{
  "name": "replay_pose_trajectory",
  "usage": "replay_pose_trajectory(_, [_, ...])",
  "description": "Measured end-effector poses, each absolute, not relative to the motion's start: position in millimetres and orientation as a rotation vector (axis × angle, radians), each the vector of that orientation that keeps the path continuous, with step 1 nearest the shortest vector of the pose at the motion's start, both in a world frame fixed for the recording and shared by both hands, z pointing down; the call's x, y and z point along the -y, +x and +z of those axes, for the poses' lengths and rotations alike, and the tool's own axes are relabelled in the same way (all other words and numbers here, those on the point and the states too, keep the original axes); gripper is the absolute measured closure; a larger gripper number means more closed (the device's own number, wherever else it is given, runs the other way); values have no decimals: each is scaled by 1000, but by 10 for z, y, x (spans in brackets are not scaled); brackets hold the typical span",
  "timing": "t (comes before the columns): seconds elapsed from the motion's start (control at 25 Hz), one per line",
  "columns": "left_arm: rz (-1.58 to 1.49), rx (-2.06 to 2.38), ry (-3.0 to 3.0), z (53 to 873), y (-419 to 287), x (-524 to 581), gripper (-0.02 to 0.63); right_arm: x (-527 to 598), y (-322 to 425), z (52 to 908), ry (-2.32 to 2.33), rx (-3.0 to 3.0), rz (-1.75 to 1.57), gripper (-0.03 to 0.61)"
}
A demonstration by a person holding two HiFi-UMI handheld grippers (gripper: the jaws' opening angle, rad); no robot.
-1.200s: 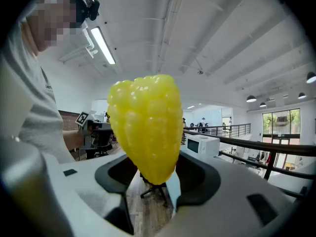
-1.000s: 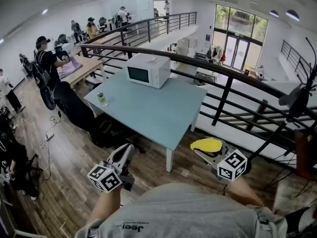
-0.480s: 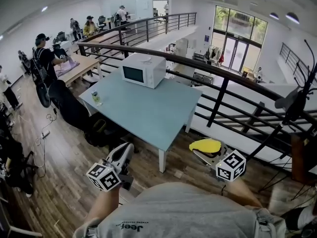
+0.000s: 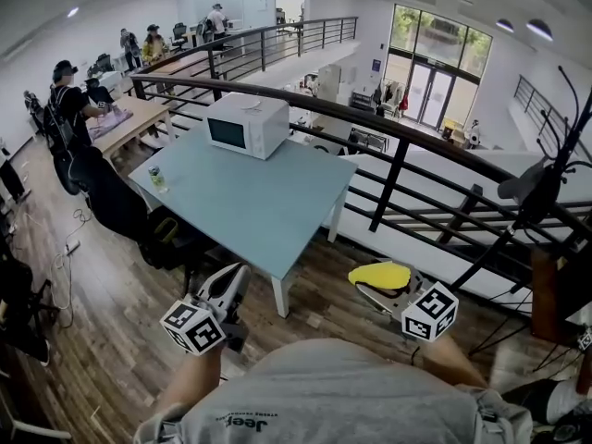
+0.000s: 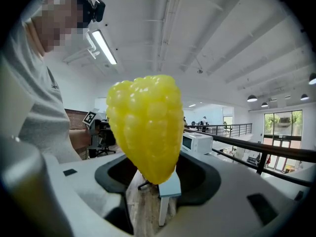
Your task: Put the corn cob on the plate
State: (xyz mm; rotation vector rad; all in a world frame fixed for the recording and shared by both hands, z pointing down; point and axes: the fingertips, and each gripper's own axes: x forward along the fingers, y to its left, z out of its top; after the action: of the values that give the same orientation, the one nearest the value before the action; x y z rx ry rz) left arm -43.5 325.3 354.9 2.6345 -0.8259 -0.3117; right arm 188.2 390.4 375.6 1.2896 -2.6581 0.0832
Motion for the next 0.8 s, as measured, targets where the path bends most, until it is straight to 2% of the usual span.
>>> replay_pose_trajectory(0.36, [-256,785,2616,3722,-32,-3174,594,-3854,2218,3956,1295,2658,149,322])
replay_pose_trajectory(0.8, [-292,768,2591,3907,-595,-2330,594,-2972,1624,4033,1270,2642,122,323])
